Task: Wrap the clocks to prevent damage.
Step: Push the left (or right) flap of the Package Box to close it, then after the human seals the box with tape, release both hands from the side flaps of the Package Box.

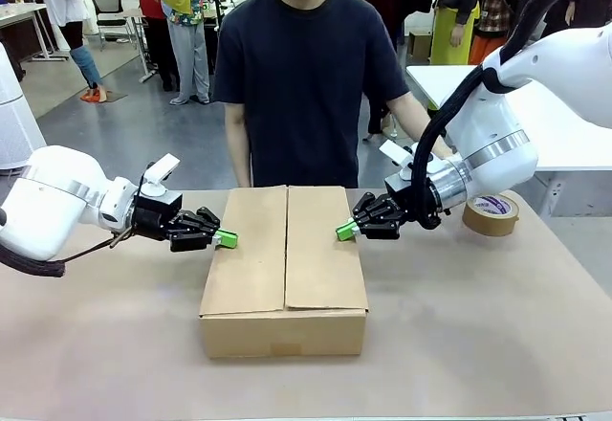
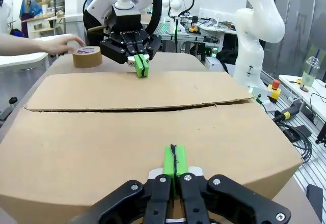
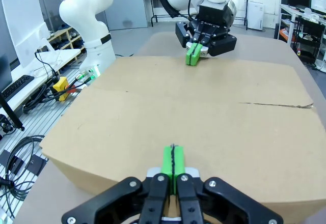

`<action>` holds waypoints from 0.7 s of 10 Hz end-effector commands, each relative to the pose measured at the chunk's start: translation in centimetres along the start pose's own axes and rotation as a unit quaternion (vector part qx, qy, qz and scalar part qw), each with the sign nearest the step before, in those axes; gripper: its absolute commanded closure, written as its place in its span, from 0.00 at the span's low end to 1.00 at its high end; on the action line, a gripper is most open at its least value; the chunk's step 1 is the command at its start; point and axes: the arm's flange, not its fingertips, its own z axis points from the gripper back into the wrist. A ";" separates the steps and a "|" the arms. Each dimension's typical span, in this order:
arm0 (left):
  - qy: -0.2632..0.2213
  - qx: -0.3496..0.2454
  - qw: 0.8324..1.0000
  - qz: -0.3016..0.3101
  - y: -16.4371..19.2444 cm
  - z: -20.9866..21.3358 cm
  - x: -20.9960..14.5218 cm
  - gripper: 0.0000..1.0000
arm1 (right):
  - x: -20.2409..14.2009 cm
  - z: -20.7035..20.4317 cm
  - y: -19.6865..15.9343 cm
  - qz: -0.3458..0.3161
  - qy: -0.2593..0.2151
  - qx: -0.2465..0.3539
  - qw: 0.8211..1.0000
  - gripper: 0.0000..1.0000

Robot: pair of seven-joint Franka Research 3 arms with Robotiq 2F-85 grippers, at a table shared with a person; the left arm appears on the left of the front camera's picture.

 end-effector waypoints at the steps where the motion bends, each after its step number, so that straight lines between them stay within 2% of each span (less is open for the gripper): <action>1: 0.000 0.006 1.000 0.003 -0.1 -0.1 -0.3 1.00 | -0.4 -0.1 -0.1 -0.005 0.001 -0.004 1.000 0.99; 7: 0.000 0.006 1.000 0.003 -0.1 -0.1 -0.3 1.00 | -0.4 -0.1 -0.1 -0.005 0.001 -0.004 1.000 0.99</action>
